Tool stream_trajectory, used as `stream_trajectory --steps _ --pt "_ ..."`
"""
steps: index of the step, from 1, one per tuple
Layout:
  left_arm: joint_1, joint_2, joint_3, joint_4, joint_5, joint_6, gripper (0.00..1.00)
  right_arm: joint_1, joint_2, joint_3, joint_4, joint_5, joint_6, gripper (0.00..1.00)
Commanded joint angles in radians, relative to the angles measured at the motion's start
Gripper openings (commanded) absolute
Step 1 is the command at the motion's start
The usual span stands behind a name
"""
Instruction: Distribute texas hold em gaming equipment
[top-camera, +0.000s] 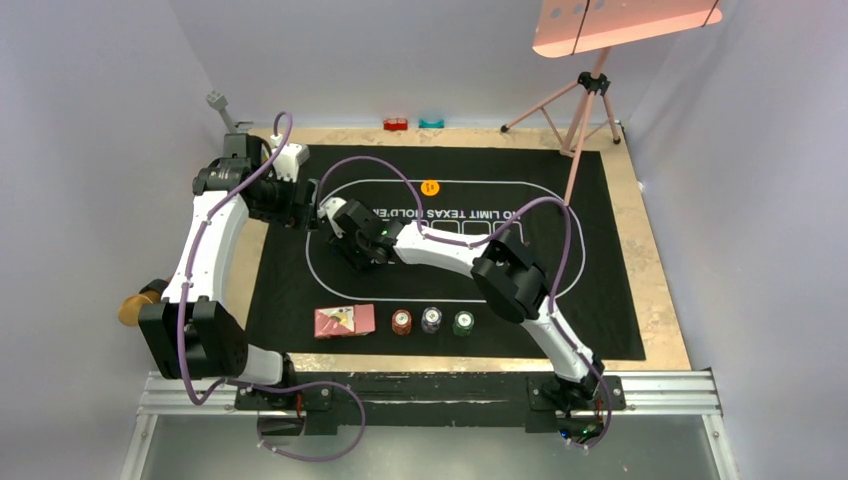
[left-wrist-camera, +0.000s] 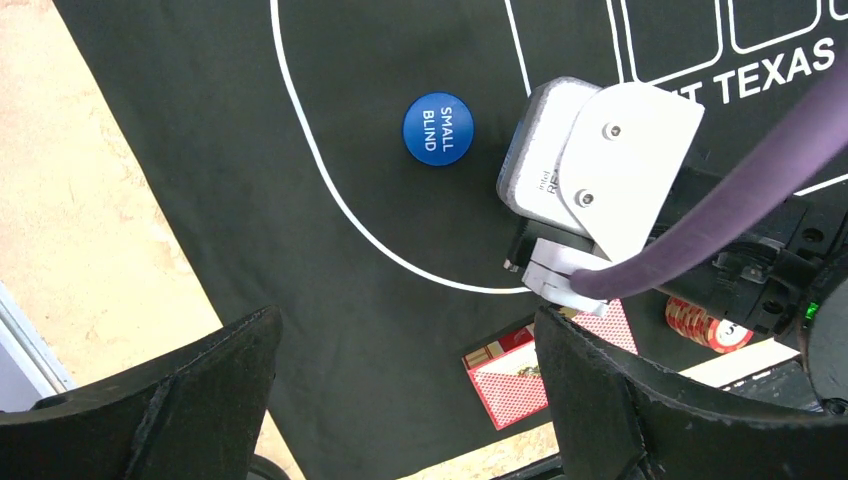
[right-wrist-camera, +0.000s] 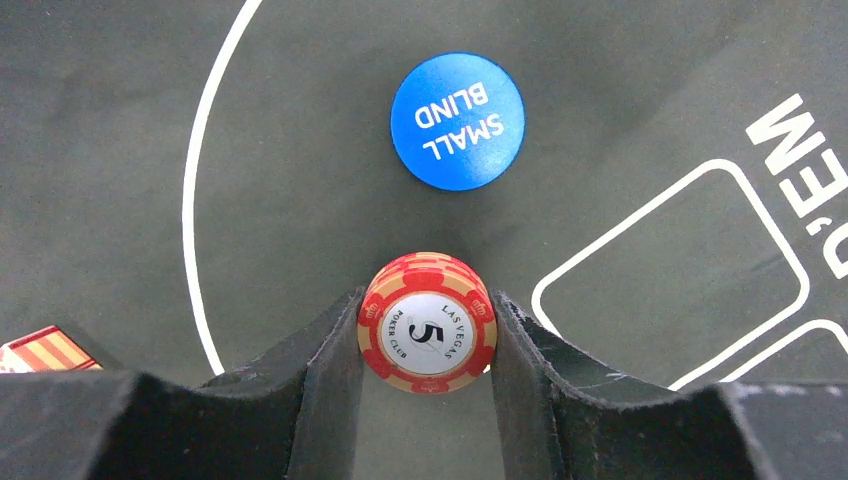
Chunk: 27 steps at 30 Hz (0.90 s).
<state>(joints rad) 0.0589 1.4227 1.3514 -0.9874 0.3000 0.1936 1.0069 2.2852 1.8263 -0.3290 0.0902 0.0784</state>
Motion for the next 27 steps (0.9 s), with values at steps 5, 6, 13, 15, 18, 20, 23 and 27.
stream_trajectory --steps 5,6,13,15,18,20,23,27 --pt "0.009 -0.035 0.005 0.02 0.021 0.0 1.0 0.001 0.005 0.034 0.028 0.003 0.001 0.18" --pt "0.009 -0.039 -0.002 0.029 0.026 0.0 1.0 0.001 0.007 0.035 0.032 0.003 -0.002 0.2" --pt "0.009 -0.058 -0.032 0.045 0.04 0.008 1.0 -0.005 0.026 0.041 0.052 0.01 -0.006 0.34" --pt "0.007 -0.065 -0.039 0.047 0.049 0.01 1.0 -0.005 0.028 0.041 0.054 0.011 -0.006 0.45" --pt "0.008 -0.073 -0.045 0.051 0.052 0.012 1.0 -0.005 0.026 0.036 0.062 0.017 -0.007 0.63" --pt "0.008 -0.075 -0.047 0.052 0.053 0.011 1.0 -0.008 0.02 0.033 0.069 0.016 -0.008 0.71" --pt "0.008 -0.078 -0.052 0.052 0.055 0.013 1.0 -0.011 0.007 0.034 0.076 0.013 -0.009 0.75" --pt "0.008 -0.08 -0.05 0.052 0.049 0.014 1.0 -0.012 -0.046 0.033 0.072 0.026 -0.012 0.76"
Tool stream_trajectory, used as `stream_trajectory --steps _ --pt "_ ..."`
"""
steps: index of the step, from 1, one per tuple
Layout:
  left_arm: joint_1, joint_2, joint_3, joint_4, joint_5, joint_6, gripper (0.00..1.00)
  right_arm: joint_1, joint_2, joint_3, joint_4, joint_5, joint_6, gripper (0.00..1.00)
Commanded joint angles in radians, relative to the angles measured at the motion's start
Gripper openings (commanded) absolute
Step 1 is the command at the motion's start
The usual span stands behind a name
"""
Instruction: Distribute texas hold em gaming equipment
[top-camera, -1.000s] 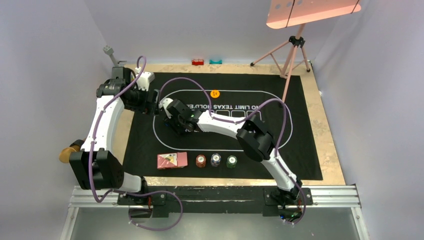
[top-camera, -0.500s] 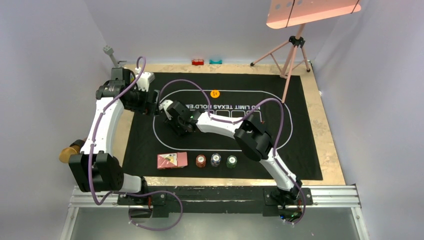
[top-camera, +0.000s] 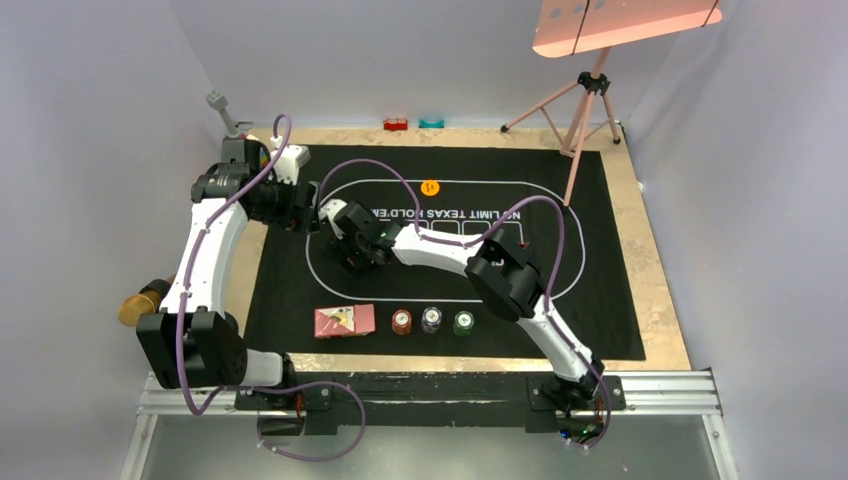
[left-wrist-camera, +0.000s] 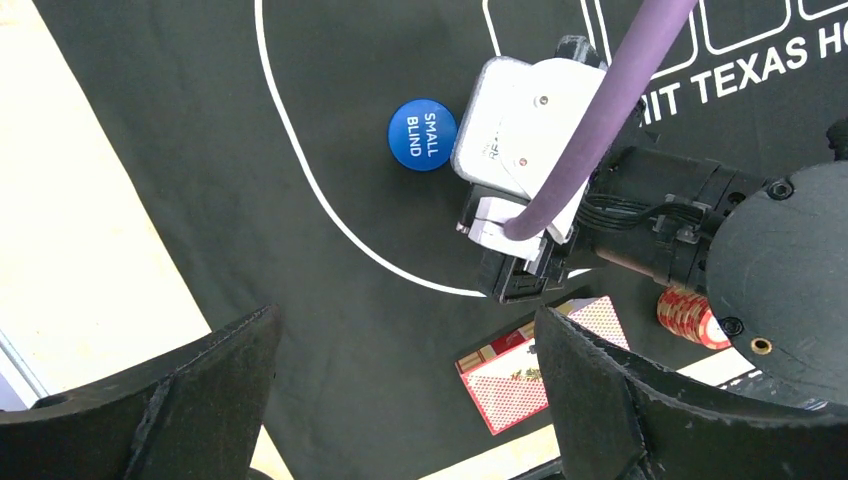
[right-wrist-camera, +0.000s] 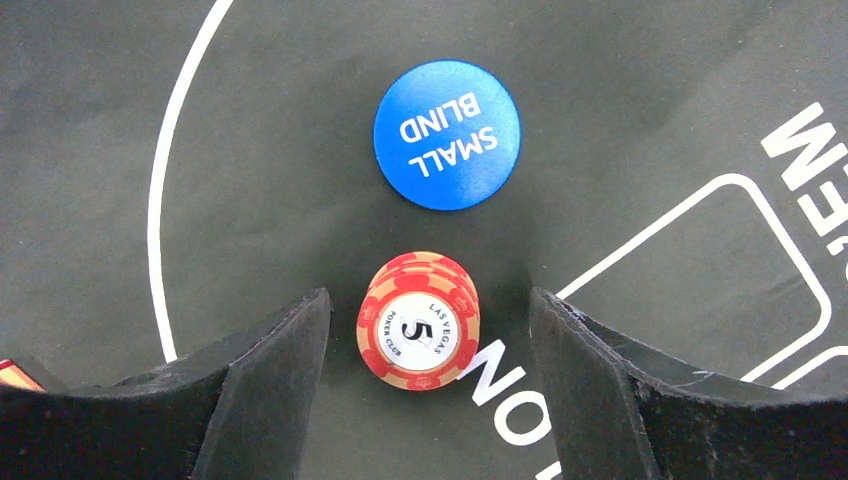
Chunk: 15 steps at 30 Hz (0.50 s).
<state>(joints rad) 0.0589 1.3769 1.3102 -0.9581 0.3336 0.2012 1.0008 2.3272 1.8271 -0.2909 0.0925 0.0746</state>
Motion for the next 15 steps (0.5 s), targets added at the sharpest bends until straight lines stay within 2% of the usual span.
stream_trajectory --steps 1,5,9,15 --pt "0.009 -0.034 -0.005 0.022 0.012 0.008 1.0 -0.005 -0.109 0.028 0.031 0.029 -0.011 0.77" --pt "0.008 -0.038 0.003 0.012 0.01 0.013 1.0 -0.005 -0.239 -0.026 0.011 0.018 -0.01 0.79" --pt "0.008 -0.036 -0.001 0.008 0.001 0.018 1.0 -0.004 -0.367 -0.135 -0.041 -0.038 -0.003 0.89" --pt "0.008 -0.039 -0.018 0.01 -0.012 0.029 1.0 0.032 -0.513 -0.342 -0.13 -0.047 0.019 0.94"
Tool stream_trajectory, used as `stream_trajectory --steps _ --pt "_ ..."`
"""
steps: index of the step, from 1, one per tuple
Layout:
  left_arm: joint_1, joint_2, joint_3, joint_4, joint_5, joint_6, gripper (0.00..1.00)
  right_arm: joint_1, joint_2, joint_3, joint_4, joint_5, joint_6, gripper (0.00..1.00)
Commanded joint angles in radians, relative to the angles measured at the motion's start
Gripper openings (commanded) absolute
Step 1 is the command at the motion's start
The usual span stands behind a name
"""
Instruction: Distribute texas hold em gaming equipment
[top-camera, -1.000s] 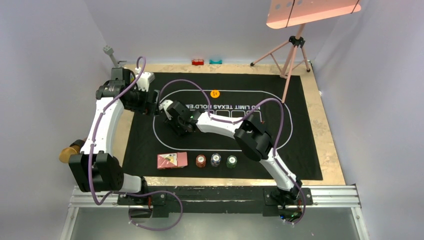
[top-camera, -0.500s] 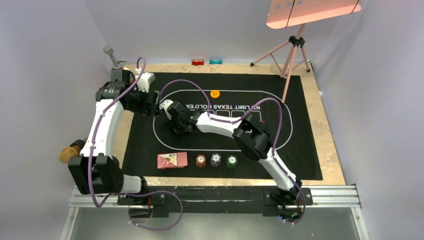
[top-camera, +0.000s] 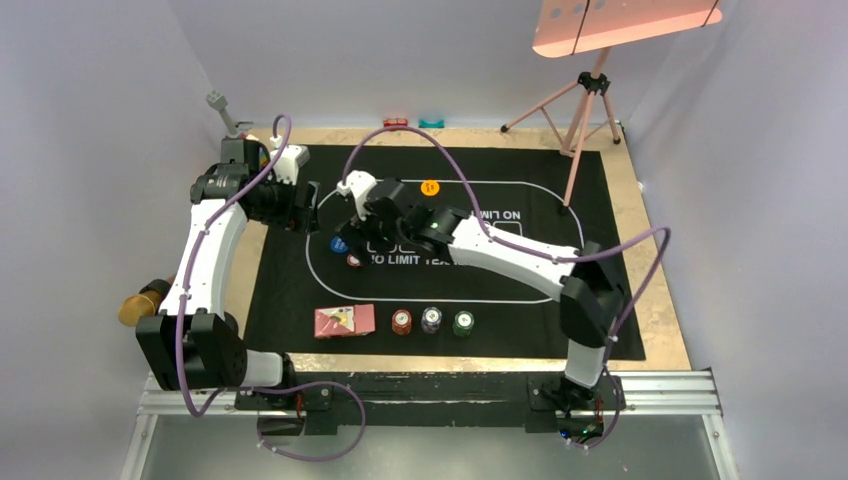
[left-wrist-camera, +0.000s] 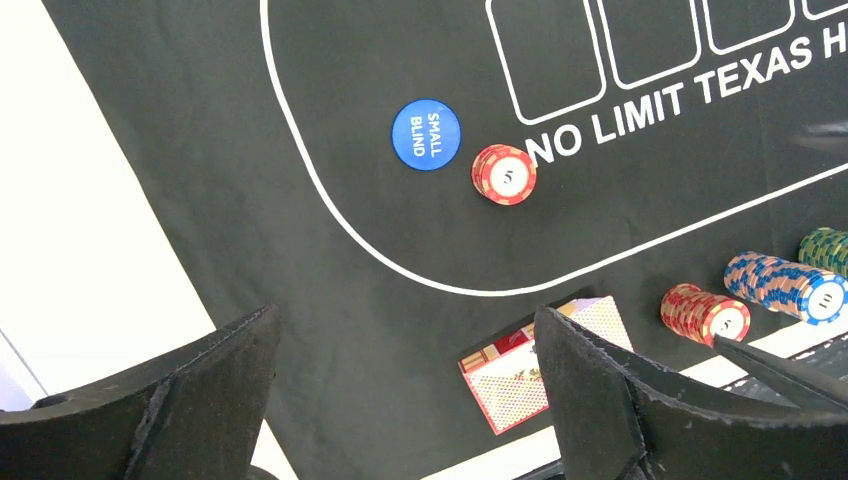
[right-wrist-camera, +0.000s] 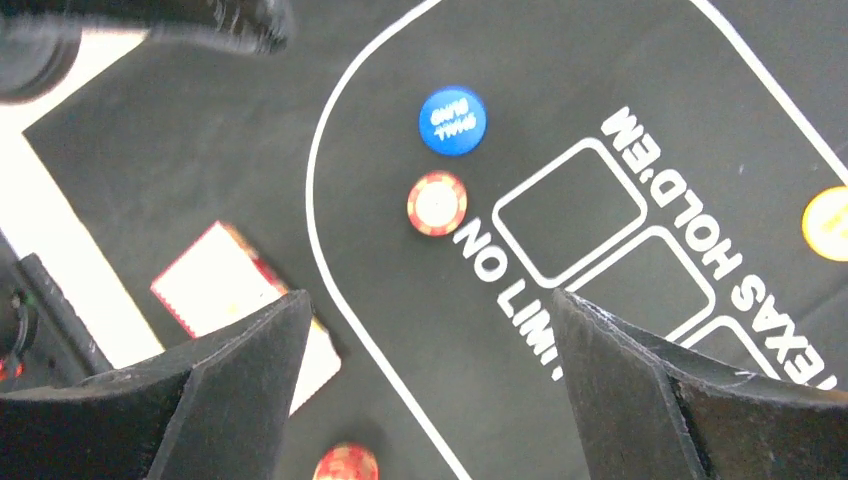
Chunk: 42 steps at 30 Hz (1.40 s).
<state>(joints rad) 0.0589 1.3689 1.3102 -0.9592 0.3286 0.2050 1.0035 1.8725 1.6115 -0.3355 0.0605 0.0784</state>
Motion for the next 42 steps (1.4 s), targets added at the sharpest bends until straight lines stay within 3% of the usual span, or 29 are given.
stream_trajectory --steps 1,10,35,42 --pt "0.007 -0.034 -0.022 0.012 -0.006 0.028 1.0 0.038 -0.077 -0.157 -0.094 -0.009 0.021 0.95" --pt "0.007 -0.036 -0.042 0.005 -0.006 0.043 1.0 0.108 -0.145 -0.325 -0.084 -0.021 0.05 0.96" --pt "0.008 -0.041 -0.049 0.02 -0.044 0.045 1.0 0.142 -0.088 -0.42 -0.046 -0.048 0.041 0.66" --pt "0.008 -0.048 -0.049 0.024 -0.05 0.047 1.0 0.142 -0.077 -0.443 -0.032 -0.058 0.038 0.62"
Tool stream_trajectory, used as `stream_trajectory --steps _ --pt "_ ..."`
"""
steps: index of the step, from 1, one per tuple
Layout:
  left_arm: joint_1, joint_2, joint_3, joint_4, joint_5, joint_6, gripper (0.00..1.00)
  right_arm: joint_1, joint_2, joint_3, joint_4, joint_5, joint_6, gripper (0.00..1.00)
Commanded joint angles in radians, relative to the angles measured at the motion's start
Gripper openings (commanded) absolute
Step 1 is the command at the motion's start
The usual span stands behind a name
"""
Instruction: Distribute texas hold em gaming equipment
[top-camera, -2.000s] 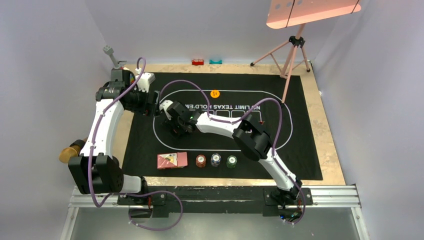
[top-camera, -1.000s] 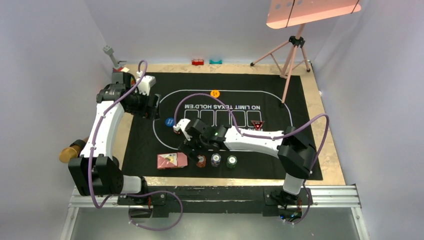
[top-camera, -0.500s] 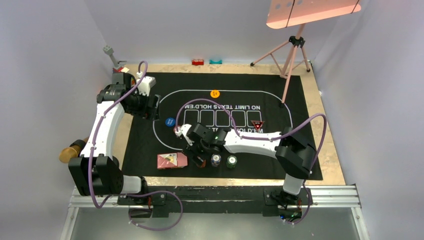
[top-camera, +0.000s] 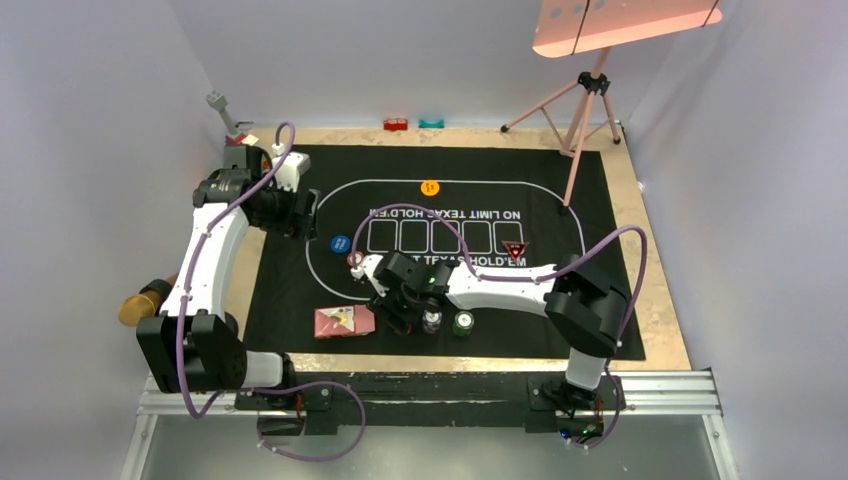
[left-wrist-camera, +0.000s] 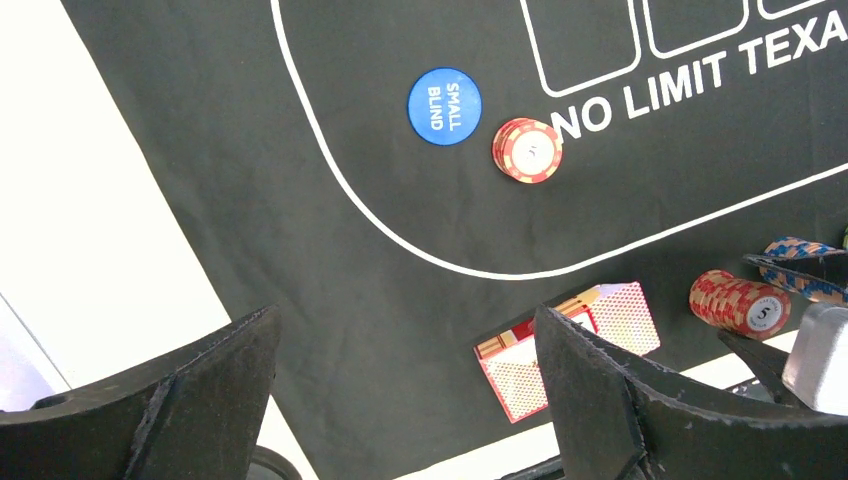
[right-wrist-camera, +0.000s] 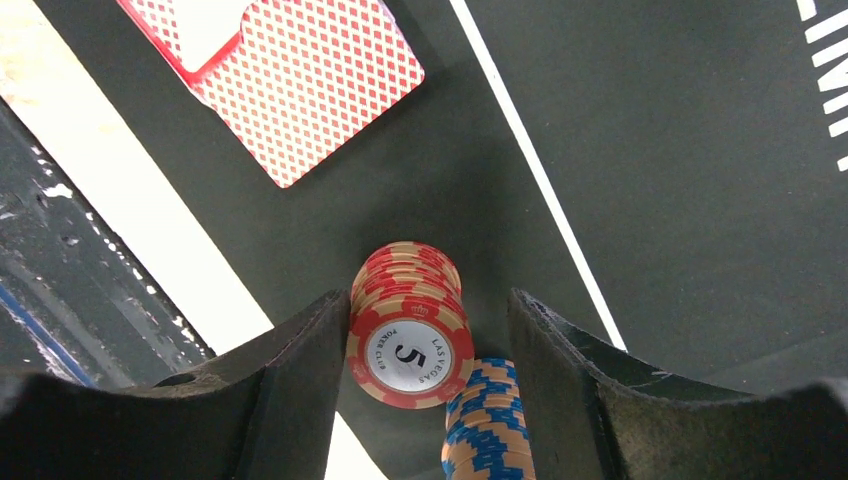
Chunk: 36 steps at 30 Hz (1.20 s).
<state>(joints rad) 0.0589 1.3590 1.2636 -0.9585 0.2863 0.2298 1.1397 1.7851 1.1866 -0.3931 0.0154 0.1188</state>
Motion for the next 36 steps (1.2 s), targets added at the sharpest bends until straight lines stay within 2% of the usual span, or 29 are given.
stream_trajectory --steps 1,4,16,19,23,31,36 --pt "0.007 -0.037 -0.003 0.022 -0.009 0.023 1.0 0.006 0.01 -0.021 0.029 -0.012 -0.003 0.61" --pt "0.008 -0.038 -0.003 0.023 -0.011 0.023 1.0 0.006 0.011 -0.021 0.028 -0.014 -0.006 0.6" --pt "0.008 -0.041 -0.008 0.029 -0.015 0.022 1.0 0.006 -0.039 -0.009 0.016 -0.012 -0.017 0.4" --pt "0.008 -0.042 -0.01 0.031 -0.015 0.023 1.0 0.006 -0.051 -0.008 0.013 -0.044 -0.019 0.27" --pt "0.007 -0.043 -0.012 0.033 -0.018 0.025 1.0 0.006 -0.071 0.013 -0.001 -0.06 -0.022 0.0" --pt "0.008 -0.038 -0.014 0.038 -0.017 0.025 1.0 -0.013 -0.139 0.105 -0.04 -0.021 -0.038 0.0" --pt "0.007 -0.039 -0.015 0.039 -0.016 0.028 1.0 -0.133 -0.119 0.183 -0.046 0.042 -0.019 0.0"
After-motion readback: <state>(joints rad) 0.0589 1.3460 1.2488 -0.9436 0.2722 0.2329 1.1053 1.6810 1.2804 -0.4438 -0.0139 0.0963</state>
